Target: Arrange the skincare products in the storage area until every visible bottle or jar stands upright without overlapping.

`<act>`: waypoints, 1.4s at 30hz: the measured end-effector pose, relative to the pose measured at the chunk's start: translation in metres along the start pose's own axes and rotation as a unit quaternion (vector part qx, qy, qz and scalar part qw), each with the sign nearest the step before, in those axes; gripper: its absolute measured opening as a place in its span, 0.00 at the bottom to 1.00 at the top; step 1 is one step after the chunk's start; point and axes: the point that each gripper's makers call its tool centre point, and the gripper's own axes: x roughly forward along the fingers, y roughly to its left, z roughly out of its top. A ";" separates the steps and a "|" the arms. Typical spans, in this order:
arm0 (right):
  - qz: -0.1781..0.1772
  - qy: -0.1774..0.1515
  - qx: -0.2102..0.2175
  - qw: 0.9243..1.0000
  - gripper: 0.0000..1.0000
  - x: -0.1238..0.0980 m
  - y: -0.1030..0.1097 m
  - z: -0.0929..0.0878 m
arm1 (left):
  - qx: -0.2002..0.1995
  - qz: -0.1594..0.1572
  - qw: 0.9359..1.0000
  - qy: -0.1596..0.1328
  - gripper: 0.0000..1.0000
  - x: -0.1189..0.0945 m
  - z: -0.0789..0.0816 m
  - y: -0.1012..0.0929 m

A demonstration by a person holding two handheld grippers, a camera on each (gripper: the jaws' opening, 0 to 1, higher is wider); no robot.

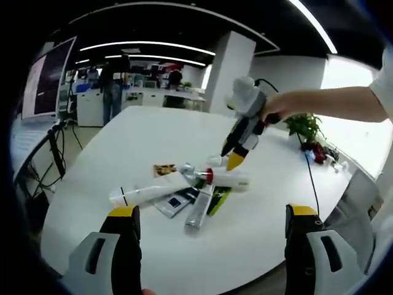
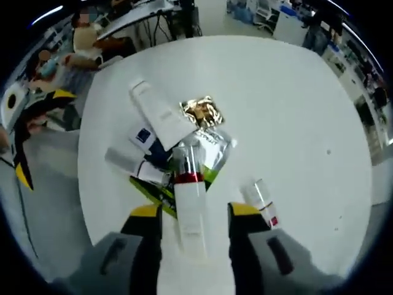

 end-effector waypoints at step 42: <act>-0.022 -0.003 -0.032 0.999 0.29 0.054 0.005 -0.002 | 0.004 -0.005 1.000 0.021 0.96 0.005 -0.007 0.003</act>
